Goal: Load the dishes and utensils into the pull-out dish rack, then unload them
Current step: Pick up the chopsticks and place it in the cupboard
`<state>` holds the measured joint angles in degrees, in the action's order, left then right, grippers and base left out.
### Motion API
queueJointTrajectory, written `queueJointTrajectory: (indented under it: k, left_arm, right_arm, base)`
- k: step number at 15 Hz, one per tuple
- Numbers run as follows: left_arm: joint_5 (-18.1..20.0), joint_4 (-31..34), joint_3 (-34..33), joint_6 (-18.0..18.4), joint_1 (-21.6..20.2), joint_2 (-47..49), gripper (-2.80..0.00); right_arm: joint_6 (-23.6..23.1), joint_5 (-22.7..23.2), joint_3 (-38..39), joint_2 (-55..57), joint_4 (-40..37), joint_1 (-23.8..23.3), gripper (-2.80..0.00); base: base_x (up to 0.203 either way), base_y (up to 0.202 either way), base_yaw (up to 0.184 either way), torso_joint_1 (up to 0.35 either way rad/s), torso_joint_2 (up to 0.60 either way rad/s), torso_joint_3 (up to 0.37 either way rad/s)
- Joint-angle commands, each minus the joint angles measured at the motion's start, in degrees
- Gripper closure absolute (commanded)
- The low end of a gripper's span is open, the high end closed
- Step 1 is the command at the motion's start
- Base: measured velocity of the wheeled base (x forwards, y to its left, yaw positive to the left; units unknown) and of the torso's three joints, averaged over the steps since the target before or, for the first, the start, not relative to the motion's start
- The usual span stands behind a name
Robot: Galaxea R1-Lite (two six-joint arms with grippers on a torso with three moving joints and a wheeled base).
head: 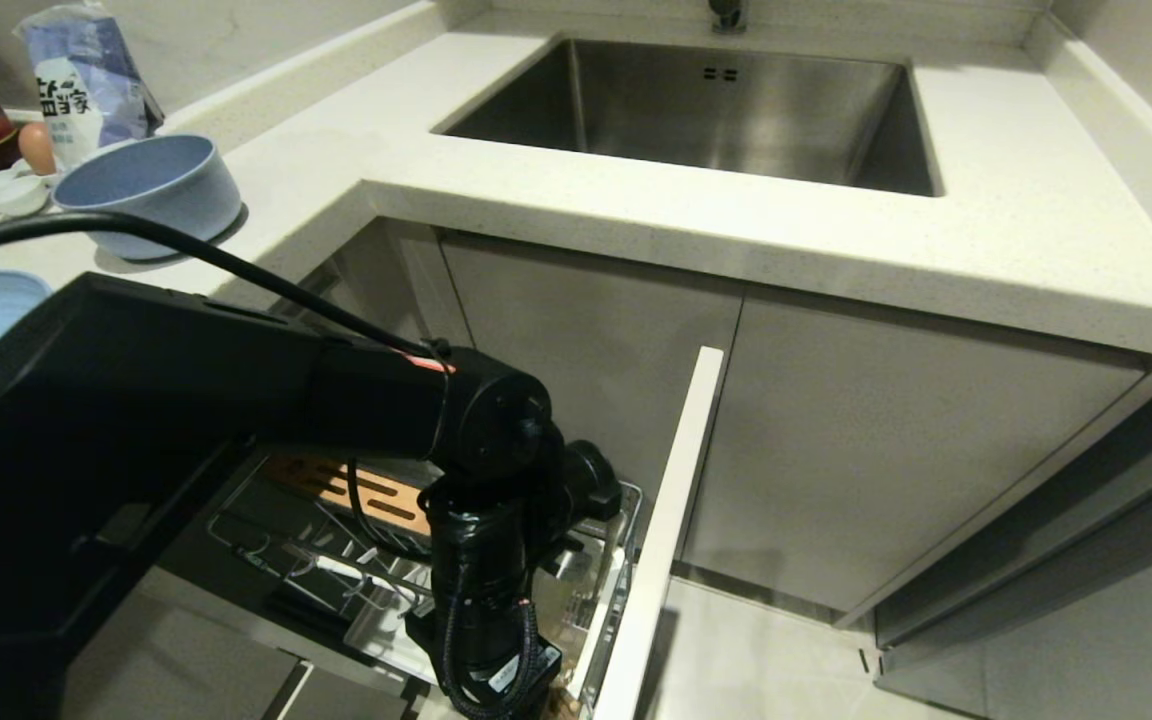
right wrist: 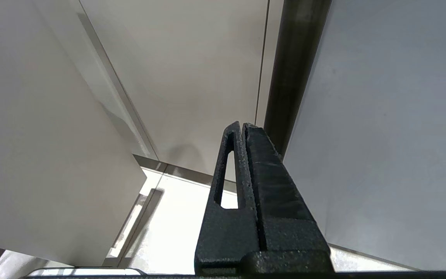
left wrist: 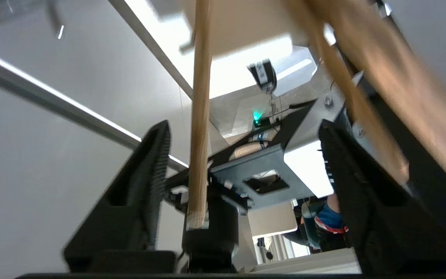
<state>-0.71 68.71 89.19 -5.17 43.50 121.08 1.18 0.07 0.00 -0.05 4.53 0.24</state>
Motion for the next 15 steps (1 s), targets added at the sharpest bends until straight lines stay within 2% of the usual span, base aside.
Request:
queueJointTrajectory:
  k: [1,3,6,7,12,15]
  left_arm:
    - [-0.08,1.45,-0.03,-0.09,-0.03,-4.47,-2.80]
    - [-0.48,1.77,-0.28,-0.47,-0.07,-7.90,-2.80]
    - [-3.15,1.93,-0.89,-1.83,-0.07,-15.02,-2.80]
    - [-4.19,1.93,-1.15,-1.96,-0.05,-17.98,0.00]
    - [-7.88,0.29,-1.30,-2.20,0.01,-32.46,0.00]
    - [-9.33,-6.20,-1.77,-2.26,-0.05,-40.60,0.00]
  right_arm:
    - [0.04,0.01,1.49,-0.04,0.04,0.02,0.00]
    - [0.00,0.01,1.49,-0.04,0.04,0.02,0.00]
    - [-0.04,0.01,1.49,-0.04,0.04,0.02,0.00]
    - [0.02,0.01,1.49,-0.04,0.04,0.02,0.00]
    - [-0.01,0.01,1.49,-0.04,0.04,0.02,0.00]
    - [-0.04,0.01,1.49,-0.04,0.04,0.02,0.00]
  base:
    - [0.000,0.000,0.000,0.000,0.00,0.000]
    - [0.000,0.000,0.000,0.000,0.00,0.000]
    - [0.000,0.000,0.000,0.000,0.00,0.000]
    - [0.000,0.000,0.000,0.000,0.00,0.000]
    - [0.000,0.000,0.000,0.000,0.00,0.000]
    - [0.000,0.000,0.000,0.000,0.00,0.000]
